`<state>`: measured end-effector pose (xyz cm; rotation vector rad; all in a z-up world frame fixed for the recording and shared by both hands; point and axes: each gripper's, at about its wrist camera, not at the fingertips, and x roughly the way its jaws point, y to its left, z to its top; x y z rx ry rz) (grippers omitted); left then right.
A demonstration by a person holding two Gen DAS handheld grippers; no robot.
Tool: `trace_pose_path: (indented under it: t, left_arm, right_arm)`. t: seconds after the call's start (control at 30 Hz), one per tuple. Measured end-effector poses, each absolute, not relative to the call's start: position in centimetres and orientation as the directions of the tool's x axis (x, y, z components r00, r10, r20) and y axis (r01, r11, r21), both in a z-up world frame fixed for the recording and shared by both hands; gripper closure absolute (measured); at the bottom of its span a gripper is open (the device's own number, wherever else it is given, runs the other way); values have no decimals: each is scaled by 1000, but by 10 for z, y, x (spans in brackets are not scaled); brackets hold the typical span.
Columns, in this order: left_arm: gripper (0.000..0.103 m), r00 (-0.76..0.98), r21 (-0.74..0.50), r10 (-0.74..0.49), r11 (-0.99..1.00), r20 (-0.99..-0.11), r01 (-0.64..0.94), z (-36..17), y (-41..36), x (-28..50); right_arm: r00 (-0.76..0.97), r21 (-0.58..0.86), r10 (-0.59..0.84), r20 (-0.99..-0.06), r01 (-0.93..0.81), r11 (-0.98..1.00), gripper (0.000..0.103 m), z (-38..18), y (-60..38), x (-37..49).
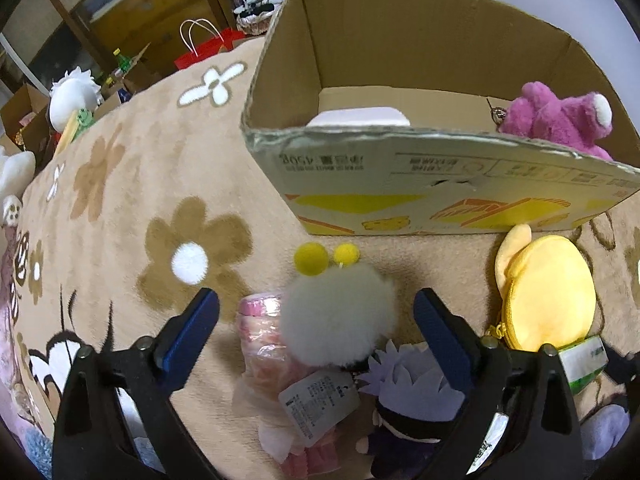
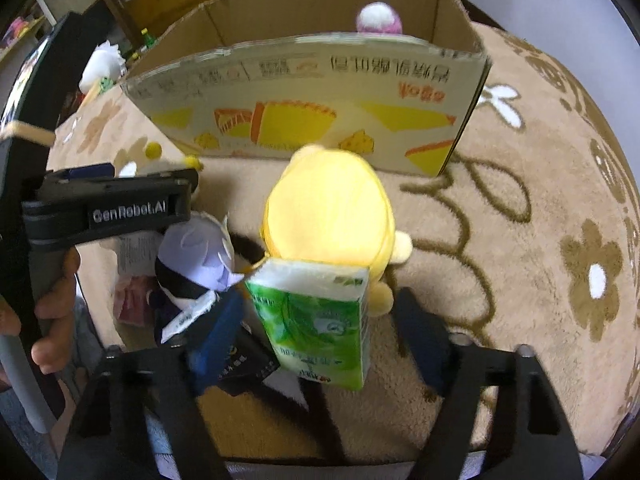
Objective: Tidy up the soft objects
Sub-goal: 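Grasp the white pom-pom keychain with the left tool while the right tool grasps the green tissue pack, then lift the pom-pom and tissue pack and carry both over the box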
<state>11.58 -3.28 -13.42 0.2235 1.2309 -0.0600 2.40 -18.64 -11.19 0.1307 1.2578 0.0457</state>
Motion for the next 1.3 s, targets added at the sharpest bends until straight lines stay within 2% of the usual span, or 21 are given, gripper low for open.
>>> trace_pose_path:
  t: [0.03, 0.07, 0.1, 0.2, 0.27, 0.43, 0.5, 0.57, 0.73, 1.0, 1.3]
  left_arm:
    - [15, 328, 134, 73, 977, -942, 167, -136, -32, 117]
    - [17, 320, 130, 70, 977, -945, 167, -138, -31, 118]
    - [18, 313, 124, 67, 978, -947, 167, -140, -31, 119]
    - [34, 301, 111, 54, 978, -952, 174, -143, -31, 118]
    - [49, 284, 97, 41, 978, -958, 187, -148, -32, 118]
    - [67, 282, 99, 36, 972, -959, 212, -151, -37, 116]
    - [70, 283, 93, 30, 973, -959, 213, -150, -37, 115]
    - [77, 295, 103, 37, 972, -955, 212, -149, -38, 114]
    - [79, 307, 68, 3, 977, -952, 202, -140, -35, 110]
    - [80, 396, 97, 9, 975, -918, 201, -112, -36, 92]
    - [83, 539, 108, -16, 974, -842, 198, -67, -34, 66]
  right_arm:
    - [299, 126, 109, -948, 38, 991, 44, -114, -187, 24]
    - [297, 130, 112, -948, 40, 991, 45, -114, -188, 24]
    - [297, 132, 114, -948, 43, 990, 45, -114, -188, 24]
    - [307, 136, 117, -944, 42, 990, 46, -111, -188, 23]
    - [318, 138, 119, -941, 40, 990, 46, -108, -190, 24]
    - [336, 148, 126, -933, 41, 988, 46, -103, -194, 22]
    - [341, 152, 129, -931, 40, 988, 46, -101, -197, 21]
    - [348, 153, 130, -929, 40, 987, 46, -99, -199, 20]
    - [378, 146, 125, -917, 27, 989, 47, -88, -199, 20]
    - [477, 169, 122, -870, 58, 984, 47, -63, -209, 8]
    - [607, 74, 19, -794, 66, 995, 46, -31, -208, 8]
